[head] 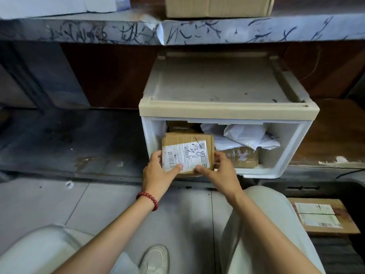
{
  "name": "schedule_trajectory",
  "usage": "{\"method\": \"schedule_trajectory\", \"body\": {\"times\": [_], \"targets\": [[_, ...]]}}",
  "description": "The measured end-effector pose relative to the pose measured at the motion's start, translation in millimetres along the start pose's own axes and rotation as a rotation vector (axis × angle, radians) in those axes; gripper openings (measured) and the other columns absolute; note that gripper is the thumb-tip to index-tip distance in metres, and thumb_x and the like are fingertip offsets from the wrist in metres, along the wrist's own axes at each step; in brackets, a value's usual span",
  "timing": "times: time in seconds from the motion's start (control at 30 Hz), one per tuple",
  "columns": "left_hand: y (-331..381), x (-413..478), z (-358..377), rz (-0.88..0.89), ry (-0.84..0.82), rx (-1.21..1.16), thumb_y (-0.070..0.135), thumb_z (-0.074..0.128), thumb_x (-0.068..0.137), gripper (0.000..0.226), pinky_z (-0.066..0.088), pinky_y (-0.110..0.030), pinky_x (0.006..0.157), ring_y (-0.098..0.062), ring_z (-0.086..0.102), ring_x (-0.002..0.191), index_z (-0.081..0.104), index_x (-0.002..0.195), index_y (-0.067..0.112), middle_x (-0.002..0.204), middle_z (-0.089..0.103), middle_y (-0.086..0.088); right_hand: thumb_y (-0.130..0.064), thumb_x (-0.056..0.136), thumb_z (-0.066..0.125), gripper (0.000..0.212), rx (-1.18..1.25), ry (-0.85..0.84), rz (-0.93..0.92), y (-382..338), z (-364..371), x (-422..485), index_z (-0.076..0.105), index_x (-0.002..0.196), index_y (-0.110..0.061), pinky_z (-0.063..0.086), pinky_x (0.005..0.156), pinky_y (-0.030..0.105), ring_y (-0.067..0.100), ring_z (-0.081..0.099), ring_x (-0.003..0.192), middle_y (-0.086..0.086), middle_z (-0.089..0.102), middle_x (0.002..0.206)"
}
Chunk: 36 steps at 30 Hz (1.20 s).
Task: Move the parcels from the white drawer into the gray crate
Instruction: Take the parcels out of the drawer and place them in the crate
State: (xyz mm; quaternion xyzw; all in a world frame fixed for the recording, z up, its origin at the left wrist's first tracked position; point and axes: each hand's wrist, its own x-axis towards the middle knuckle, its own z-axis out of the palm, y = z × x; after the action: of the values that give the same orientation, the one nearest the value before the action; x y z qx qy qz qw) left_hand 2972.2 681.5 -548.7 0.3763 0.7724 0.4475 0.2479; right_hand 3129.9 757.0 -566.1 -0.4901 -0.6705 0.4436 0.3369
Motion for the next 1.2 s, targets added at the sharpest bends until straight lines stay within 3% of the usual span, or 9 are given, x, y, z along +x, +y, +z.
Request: {"method": "schedule_trajectory", "body": {"times": [0.23, 0.4, 0.53, 0.63, 0.73, 0.87, 1.0, 1.07, 1.2], "targets": [[-3, -20, -22, 0.08, -0.023, 0.03, 0.022, 0.072, 0.084, 0.035, 0.05, -0.017, 0.066, -0.011, 0.062, 0.092, 0.047, 0.107, 0.02, 0.106, 0.054, 0.01, -0.016, 0.08, 0.077, 0.044, 0.028, -0.042, -0.045, -6, -27, -20, 0.047, 0.112, -0.022, 0.044, 0.075, 0.009, 0.007, 0.059, 0.101, -0.01, 0.06, 0.107], [-6, -11, -29, -0.049, -0.078, -0.083, 0.017, 0.067, 0.088, 0.025, 0.056, -0.037, 0.081, -0.016, 0.064, 0.095, 0.049, 0.105, 0.019, 0.115, 0.065, -0.002, -0.015, 0.079, 0.078, 0.045, 0.021, -0.087, -0.175, -8, -34, -25, 0.051, 0.109, -0.035, 0.049, 0.093, 0.023, 0.002, 0.059, 0.108, -0.013, 0.061, 0.116], [-4, -7, -32, -0.136, -0.077, -0.22, 0.017, 0.056, 0.095, 0.025, 0.048, -0.021, 0.059, -0.012, 0.061, 0.084, 0.051, 0.12, 0.015, 0.11, 0.064, -0.003, -0.032, 0.074, 0.082, 0.048, 0.023, -0.203, -0.157, -13, -34, -28, 0.05, 0.106, -0.046, 0.039, 0.095, 0.022, 0.007, 0.048, 0.124, -0.013, 0.053, 0.13], [-6, -3, -35, -0.117, -0.064, -0.193, 0.023, 0.055, 0.096, 0.029, 0.045, -0.021, 0.057, -0.01, 0.061, 0.083, 0.054, 0.124, 0.017, 0.111, 0.067, -0.002, -0.036, 0.074, 0.081, 0.05, 0.088, -0.284, -0.112, -15, -32, -29, 0.05, 0.113, -0.041, 0.046, 0.098, 0.033, 0.011, 0.052, 0.123, -0.014, 0.054, 0.132], [-7, -6, -35, -0.074, -0.049, -0.188, 0.03, 0.059, 0.093, 0.032, 0.047, -0.016, 0.056, -0.002, 0.062, 0.082, 0.056, 0.123, 0.021, 0.107, 0.067, 0.003, -0.032, 0.082, 0.074, 0.047, 0.137, -0.248, -0.103, -15, -31, -27, 0.05, 0.121, -0.039, 0.049, 0.096, 0.03, 0.006, 0.056, 0.118, -0.019, 0.055, 0.129], [-1, -16, -33, 0.081, -0.063, -0.202, 0.028, 0.066, 0.088, 0.035, 0.052, -0.01, 0.065, 0.003, 0.063, 0.09, 0.059, 0.123, 0.026, 0.109, 0.066, 0.011, -0.012, 0.089, 0.065, 0.044, 0.102, -0.147, -0.017, -10, -31, -21, 0.045, 0.128, -0.02, 0.05, 0.089, 0.022, 0.011, 0.058, 0.113, -0.007, 0.058, 0.124], [3, -21, -30, 0.226, -0.101, -0.113, 0.028, 0.069, 0.085, 0.043, 0.046, -0.002, 0.08, 0.004, 0.058, 0.108, 0.059, 0.127, 0.029, 0.117, 0.064, 0.016, -0.008, 0.091, 0.062, 0.052, 0.031, -0.154, 0.077, -10, -27, -18, 0.036, 0.136, -0.007, 0.045, 0.067, 0.006, 0.0, 0.054, 0.092, -0.004, 0.051, 0.119], [3, -19, -30, 0.261, -0.096, -0.07, 0.03, 0.069, 0.085, 0.047, 0.045, -0.005, 0.085, 0.002, 0.054, 0.113, 0.055, 0.131, 0.033, 0.122, 0.061, 0.016, -0.01, 0.09, 0.062, 0.055, 0.019, -0.163, 0.084, -9, -26, -17, 0.035, 0.138, -0.006, 0.042, 0.077, 0.011, 0.006, 0.051, 0.101, -0.002, 0.051, 0.123], [3, -14, -30, 0.28, -0.109, -0.037, 0.028, 0.068, 0.086, 0.058, 0.049, -0.028, 0.095, -0.005, 0.048, 0.117, 0.044, 0.139, 0.033, 0.123, 0.051, 0.013, -0.009, 0.09, 0.062, 0.055, 0.036, -0.173, 0.082, -10, -26, -18, 0.038, 0.139, -0.012, 0.044, 0.091, 0.027, 0.007, 0.049, 0.108, -0.007, 0.052, 0.119]]}}
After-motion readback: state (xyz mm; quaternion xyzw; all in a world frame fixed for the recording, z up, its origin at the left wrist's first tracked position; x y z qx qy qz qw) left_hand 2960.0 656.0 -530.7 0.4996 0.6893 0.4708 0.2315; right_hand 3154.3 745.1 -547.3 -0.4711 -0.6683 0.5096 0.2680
